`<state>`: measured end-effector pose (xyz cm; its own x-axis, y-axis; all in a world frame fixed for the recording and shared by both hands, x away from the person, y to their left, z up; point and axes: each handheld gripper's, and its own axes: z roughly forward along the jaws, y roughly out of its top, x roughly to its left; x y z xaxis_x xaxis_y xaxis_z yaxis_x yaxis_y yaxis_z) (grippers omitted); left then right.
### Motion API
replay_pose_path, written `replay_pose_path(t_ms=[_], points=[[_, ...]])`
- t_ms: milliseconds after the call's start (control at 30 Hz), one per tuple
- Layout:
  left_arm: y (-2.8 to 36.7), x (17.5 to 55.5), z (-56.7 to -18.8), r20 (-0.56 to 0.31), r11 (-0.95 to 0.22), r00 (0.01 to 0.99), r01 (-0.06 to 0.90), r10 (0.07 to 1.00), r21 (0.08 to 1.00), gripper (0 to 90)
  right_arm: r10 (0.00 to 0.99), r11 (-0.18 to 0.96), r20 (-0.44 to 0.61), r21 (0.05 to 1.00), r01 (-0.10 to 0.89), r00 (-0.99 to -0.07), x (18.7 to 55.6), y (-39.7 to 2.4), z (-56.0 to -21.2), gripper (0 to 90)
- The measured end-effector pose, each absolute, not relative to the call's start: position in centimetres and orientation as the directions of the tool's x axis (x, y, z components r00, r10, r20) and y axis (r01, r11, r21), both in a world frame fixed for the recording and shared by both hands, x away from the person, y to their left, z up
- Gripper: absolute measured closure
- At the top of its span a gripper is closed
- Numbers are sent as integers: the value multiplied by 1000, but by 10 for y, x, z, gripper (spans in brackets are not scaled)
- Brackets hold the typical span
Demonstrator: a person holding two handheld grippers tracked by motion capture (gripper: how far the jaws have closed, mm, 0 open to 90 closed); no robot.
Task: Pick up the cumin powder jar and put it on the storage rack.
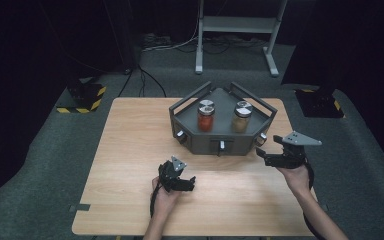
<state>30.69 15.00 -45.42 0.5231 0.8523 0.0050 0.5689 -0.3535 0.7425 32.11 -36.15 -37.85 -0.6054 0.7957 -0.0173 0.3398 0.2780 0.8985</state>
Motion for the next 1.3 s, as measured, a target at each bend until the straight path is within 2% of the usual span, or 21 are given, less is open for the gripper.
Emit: replay_pose_path(t_ms=[600, 1300], points=[[150, 307, -454, 7, -354, 521, 569, 853, 743, 81, 841, 291, 18, 827, 481, -540, 305, -359, -438, 130], [149, 306, -454, 8, -352, 519, 569, 855, 743, 81, 859, 324, 14, 759, 564, -511, 320, -346, -448, 131]])
